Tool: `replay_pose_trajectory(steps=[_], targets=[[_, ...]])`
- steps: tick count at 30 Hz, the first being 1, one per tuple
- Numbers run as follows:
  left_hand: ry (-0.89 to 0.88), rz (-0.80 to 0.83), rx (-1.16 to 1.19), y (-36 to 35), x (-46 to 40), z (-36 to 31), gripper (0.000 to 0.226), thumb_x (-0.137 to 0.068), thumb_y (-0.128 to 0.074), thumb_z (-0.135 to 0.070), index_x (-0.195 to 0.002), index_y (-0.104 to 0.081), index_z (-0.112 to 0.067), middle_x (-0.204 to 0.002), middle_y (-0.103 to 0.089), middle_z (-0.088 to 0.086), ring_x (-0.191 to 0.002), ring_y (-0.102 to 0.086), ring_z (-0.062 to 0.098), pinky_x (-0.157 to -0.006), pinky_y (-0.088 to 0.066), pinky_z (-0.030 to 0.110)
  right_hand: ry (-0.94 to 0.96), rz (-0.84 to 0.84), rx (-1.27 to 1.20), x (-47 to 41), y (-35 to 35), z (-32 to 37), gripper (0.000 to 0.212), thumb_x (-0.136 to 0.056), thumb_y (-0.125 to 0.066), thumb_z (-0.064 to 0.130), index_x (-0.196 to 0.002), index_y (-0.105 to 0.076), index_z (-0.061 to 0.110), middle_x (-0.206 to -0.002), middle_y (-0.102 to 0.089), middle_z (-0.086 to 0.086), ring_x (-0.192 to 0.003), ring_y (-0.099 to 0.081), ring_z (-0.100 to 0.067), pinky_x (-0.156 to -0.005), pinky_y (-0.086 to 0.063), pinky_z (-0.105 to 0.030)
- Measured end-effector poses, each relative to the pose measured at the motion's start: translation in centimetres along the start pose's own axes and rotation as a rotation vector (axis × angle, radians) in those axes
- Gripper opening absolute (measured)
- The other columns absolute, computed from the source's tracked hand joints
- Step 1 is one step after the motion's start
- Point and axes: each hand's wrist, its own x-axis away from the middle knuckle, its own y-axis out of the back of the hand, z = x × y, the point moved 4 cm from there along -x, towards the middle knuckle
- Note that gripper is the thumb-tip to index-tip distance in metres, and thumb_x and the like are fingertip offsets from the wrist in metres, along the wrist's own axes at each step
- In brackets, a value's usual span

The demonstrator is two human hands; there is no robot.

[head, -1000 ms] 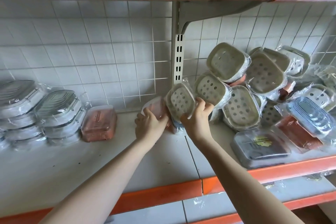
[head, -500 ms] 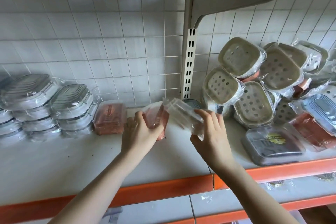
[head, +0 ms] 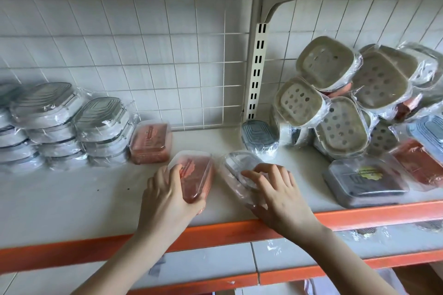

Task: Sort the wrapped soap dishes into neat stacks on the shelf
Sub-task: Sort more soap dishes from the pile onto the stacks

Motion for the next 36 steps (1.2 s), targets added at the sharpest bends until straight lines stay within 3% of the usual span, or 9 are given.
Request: replay_pose_trajectory(steps=[5,11,14,17,20,25,31,34,36], targets=[[0.016,0.064,-0.056,-0.5,0.0,0.5,0.084,-0.060,-0.045,-0.057,-0.127,-0.050,-0.007,-0.111,-0.056,0.018,-0.094,-0.055,0.041,-0.073,-0.052,0.045,-0.032,0.198,-0.224,0.3,-1.1,-0.7,0.072,-0.071,-0.061,0.064,-0.134,-0.039,0.037,-0.133,-0.039,0.001,-0.119,-0.040,-0.019,-0.098,-0.040,-0.031],[0.017,0.146,-0.178,-1.6,-0.2,0.2,0.084,-0.061,-0.071,-0.048,-0.127,-0.049,0.000,-0.117,-0.054,0.032,-0.094,-0.057,0.046,-0.068,-0.052,0.048,-0.236,0.203,-0.390,0.1,-1.4,-0.9,0.069,-0.080,-0.037,0.076,-0.130,-0.047,0.030,-0.137,-0.032,0.006,-0.129,-0.029,-0.013,-0.101,-0.041,-0.033],[0.063,0.095,-0.200,-0.9,-1.0,-0.7,0.086,-0.077,-0.048,-0.063,-0.137,-0.038,-0.002,-0.131,-0.044,0.036,-0.112,-0.051,0.046,-0.081,-0.049,0.049,-0.413,0.230,-0.362,-1.0,-1.7,-0.7,0.084,-0.069,-0.033,0.078,-0.135,-0.039,0.027,-0.141,-0.028,0.003,-0.129,-0.030,-0.019,-0.101,-0.040,-0.037],[0.155,0.163,-0.156,-1.0,-2.1,-1.1,0.088,-0.082,-0.042,-0.067,-0.145,-0.015,-0.011,-0.146,-0.026,0.024,-0.129,-0.033,0.035,-0.097,-0.037,0.042,-0.479,0.313,-0.270,-2.0,-2.4,0.3,0.092,-0.065,-0.039,0.080,-0.139,-0.030,0.025,-0.141,-0.031,-0.001,-0.126,-0.038,-0.026,-0.098,-0.042,-0.040],[0.174,0.154,-0.091,-0.8,-2.8,-1.1,0.082,-0.078,-0.050,-0.065,-0.140,-0.023,-0.017,-0.129,-0.038,0.012,-0.120,-0.039,0.031,-0.091,-0.041,0.040,-0.520,0.315,-0.221,-2.3,-2.9,1.1,0.082,-0.073,-0.055,0.068,-0.138,-0.030,0.026,-0.134,-0.038,-0.001,-0.122,-0.042,-0.025,-0.094,-0.044,-0.038],[0.204,0.114,-0.057,0.0,-2.3,0.1,0.076,-0.072,-0.058,-0.061,-0.134,-0.032,-0.026,-0.118,-0.043,0.007,-0.113,-0.043,0.030,-0.086,-0.042,0.038,-0.547,0.265,-0.221,-2.2,-3.4,1.7,0.079,-0.074,-0.056,0.065,-0.137,-0.032,0.025,-0.131,-0.042,-0.003,-0.119,-0.044,-0.027,-0.094,-0.043,-0.039],[0.219,0.048,-0.097,1.6,-0.9,3.0,0.079,-0.069,-0.060,-0.061,-0.136,-0.035,-0.028,-0.113,-0.045,0.007,-0.109,-0.046,0.030,-0.084,-0.047,0.039,-0.558,0.265,-0.267,-3.1,-3.4,3.9,0.095,-0.059,-0.026,0.076,-0.137,-0.034,0.024,-0.135,-0.042,-0.001,-0.121,-0.043,-0.026,-0.097,-0.040,-0.039],[0.248,0.039,-0.110,2.5,-0.6,4.9,0.077,-0.066,-0.063,-0.062,-0.130,-0.042,-0.026,-0.108,-0.046,0.008,-0.106,-0.048,0.032,-0.083,-0.046,0.040,-0.531,0.290,-0.263,-4.0,-4.2,5.6,0.079,-0.074,-0.046,0.068,-0.138,-0.032,0.024,-0.136,-0.039,0.000,-0.121,-0.042,-0.026,-0.096,-0.040,-0.039],[0.251,0.034,-0.110,3.0,-0.6,6.1,0.078,-0.064,-0.065,-0.062,-0.129,-0.044,-0.025,-0.108,-0.047,0.010,-0.105,-0.049,0.033,-0.083,-0.046,0.041,-0.520,0.303,-0.247,-4.7,-4.7,6.7,0.077,-0.076,-0.048,0.065,-0.139,-0.031,0.025,-0.137,-0.038,0.001,-0.121,-0.042,-0.025,-0.096,-0.040,-0.039]])
